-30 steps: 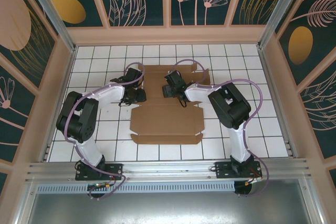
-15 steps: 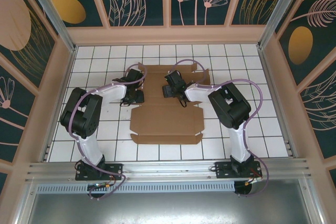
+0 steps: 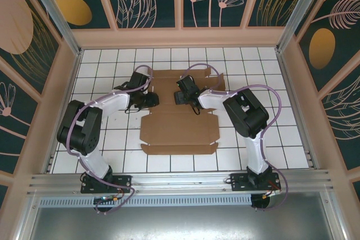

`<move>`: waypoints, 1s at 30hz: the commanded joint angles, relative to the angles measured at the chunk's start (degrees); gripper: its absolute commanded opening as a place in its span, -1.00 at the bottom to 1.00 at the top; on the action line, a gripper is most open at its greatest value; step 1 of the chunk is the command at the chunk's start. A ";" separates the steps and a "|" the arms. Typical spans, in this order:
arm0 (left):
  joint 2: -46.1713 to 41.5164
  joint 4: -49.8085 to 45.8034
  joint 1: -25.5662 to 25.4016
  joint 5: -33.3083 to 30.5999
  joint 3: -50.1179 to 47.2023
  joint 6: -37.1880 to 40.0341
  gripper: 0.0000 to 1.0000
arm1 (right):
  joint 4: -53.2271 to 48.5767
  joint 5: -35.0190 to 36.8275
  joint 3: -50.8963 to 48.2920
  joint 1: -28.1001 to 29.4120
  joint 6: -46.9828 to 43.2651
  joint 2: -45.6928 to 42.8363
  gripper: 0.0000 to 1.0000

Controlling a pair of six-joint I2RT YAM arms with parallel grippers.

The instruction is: Fold the paper box

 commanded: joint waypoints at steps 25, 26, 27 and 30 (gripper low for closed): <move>-12.28 0.38 -0.49 1.12 5.88 1.51 -0.38 | -15.00 -13.78 -2.43 -0.11 1.89 -7.29 0.47; -13.01 1.18 -1.03 1.24 5.59 1.40 -0.46 | -15.07 -13.44 -1.96 -0.16 1.87 -8.82 0.47; -13.53 1.28 -2.17 -0.14 5.70 1.87 -0.52 | -15.08 -13.25 -1.57 -0.36 1.87 -10.11 0.47; -12.96 0.14 -7.70 -4.43 7.01 4.07 -0.72 | -13.73 -14.74 -1.91 -1.45 2.31 -13.73 0.47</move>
